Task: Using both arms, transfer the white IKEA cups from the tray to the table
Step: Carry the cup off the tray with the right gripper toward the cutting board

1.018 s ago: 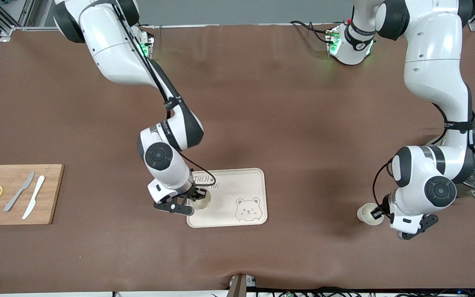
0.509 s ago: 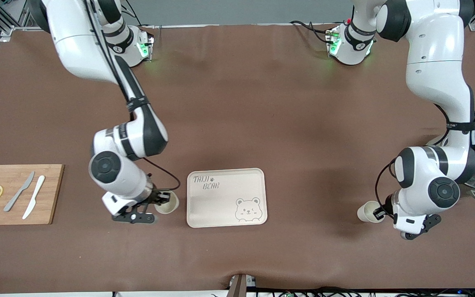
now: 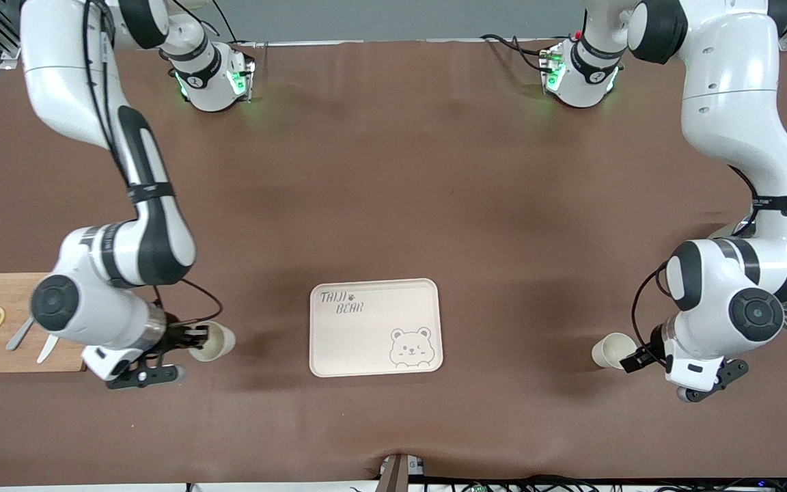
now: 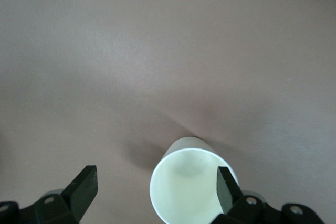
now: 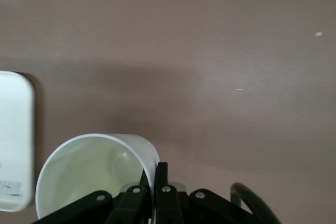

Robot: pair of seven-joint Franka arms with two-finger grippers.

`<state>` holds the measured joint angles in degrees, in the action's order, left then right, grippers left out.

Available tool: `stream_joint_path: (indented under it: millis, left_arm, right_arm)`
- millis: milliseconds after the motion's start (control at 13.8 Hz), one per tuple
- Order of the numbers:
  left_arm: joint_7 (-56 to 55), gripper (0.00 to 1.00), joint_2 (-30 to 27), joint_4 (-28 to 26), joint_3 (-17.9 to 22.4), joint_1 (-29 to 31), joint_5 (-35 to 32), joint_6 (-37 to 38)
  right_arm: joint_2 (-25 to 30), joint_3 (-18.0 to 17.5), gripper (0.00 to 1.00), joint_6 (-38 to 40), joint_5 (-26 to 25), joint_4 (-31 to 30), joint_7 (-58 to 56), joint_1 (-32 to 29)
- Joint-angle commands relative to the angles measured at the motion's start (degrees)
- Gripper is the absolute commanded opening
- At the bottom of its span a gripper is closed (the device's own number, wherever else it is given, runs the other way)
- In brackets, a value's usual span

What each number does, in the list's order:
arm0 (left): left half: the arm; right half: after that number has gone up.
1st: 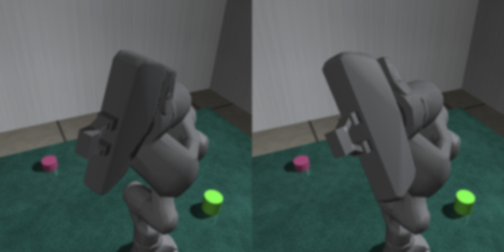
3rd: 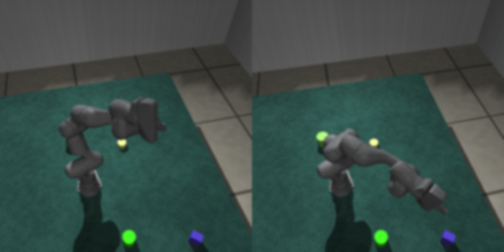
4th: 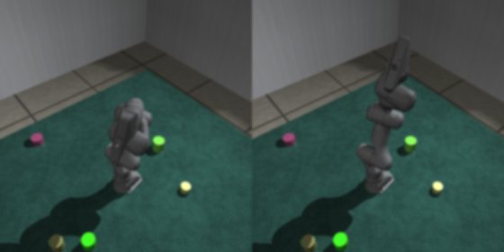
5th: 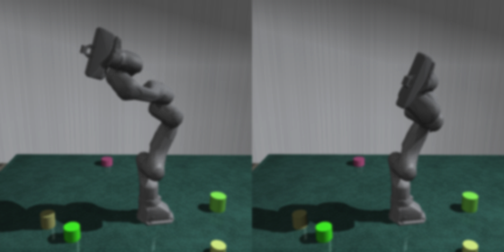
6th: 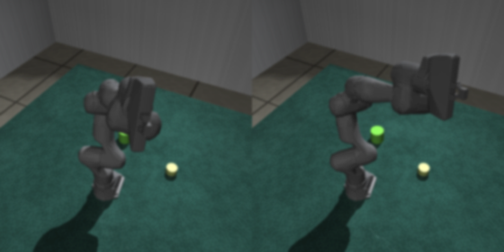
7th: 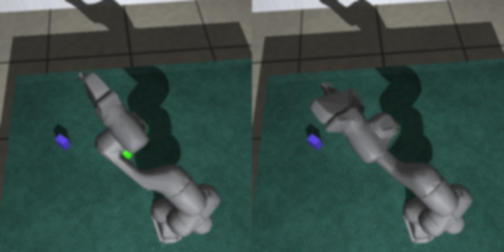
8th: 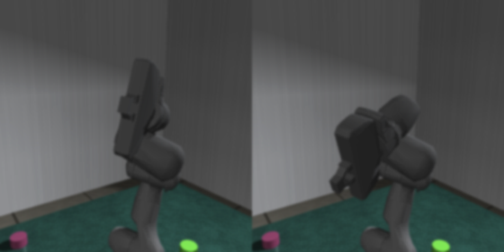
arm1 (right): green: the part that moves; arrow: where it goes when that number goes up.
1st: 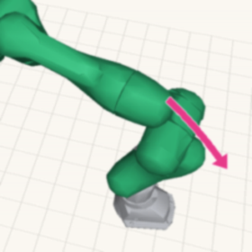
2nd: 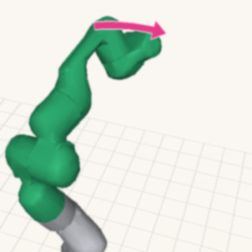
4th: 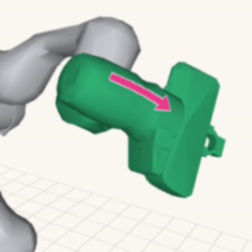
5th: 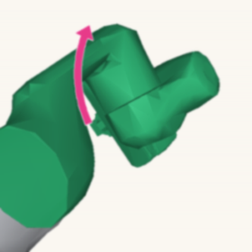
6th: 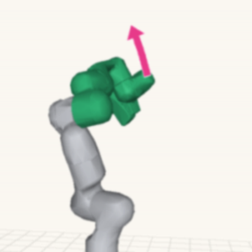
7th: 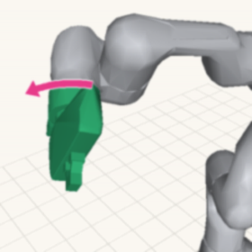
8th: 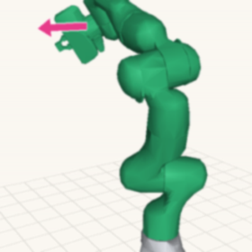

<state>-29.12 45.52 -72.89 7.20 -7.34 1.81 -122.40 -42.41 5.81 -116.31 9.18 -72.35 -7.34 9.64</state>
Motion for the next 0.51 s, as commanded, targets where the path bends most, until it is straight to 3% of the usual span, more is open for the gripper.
stream_joint_path:
  millis: [0,218,436]
  left_arm:
    - [1.3,1.00,-3.7,-0.9,-0.3,0.0,0.7,0.2]
    - [5.5,1.00,-7.4,-1.2,-0.3,0.0,0.7,1.0]
    - [12.4,1.00,-11.6,-1.5,-0.3,0.0,0.7,6.3]
  right_arm:
    - [0.7,-1.1,0.00,-0.3,1.7,-1.7,-7.2,-3.7]
    - [-0.7,-1.0,0.00,-1.7,3.1,-1.9,-10.4,-4.8]
    - [-1.4,-0.9,0.00,-8.9,2.9,-6.1,-10.5,-4.5]
